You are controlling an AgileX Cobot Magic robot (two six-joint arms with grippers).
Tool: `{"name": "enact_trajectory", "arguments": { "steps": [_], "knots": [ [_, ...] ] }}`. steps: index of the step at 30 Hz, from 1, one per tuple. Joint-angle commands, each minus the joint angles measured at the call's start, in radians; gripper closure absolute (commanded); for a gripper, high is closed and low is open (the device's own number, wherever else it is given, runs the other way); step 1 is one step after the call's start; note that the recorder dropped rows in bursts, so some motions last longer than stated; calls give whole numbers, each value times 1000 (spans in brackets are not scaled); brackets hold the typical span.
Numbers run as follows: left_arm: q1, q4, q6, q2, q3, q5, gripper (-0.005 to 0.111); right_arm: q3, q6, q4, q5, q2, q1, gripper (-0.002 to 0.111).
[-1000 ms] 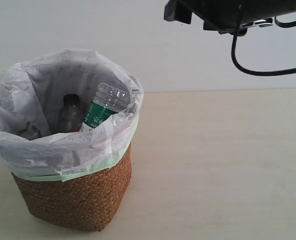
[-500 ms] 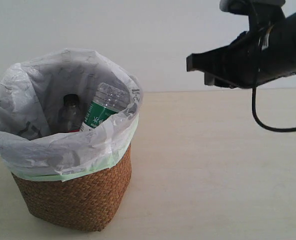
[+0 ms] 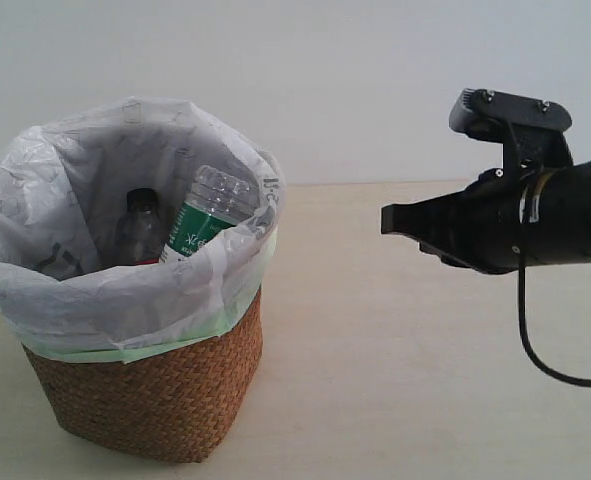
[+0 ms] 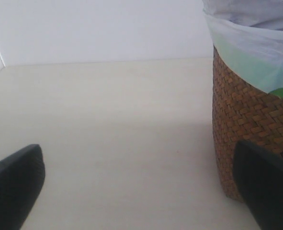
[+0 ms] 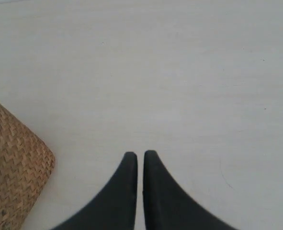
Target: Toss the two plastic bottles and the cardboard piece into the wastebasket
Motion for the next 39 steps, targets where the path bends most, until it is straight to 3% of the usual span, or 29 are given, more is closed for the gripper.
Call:
{"name": "enact_trajectory", "arguments": {
  "steps": [1,11,17,29,39],
  "knots": [
    [-6,-2,-9,-3,-4,-8,-1,76,14,-11,-115,-3,-9,108],
    [-6,-2,-9,-3,-4,-8,-1,370,38,-4,-522,-127,-9,108],
    [-6,-2,-9,-3,-4,-8,-1,516,38,14,-640,-332,-9,108],
    [-6,-2,-9,-3,-4,-8,-1,755,-1,65,-644,-771,-9,108],
    [-6,-2,-9,-3,-4,-8,-1,785,40,77,-555,-819,-9,108]
  ]
}}
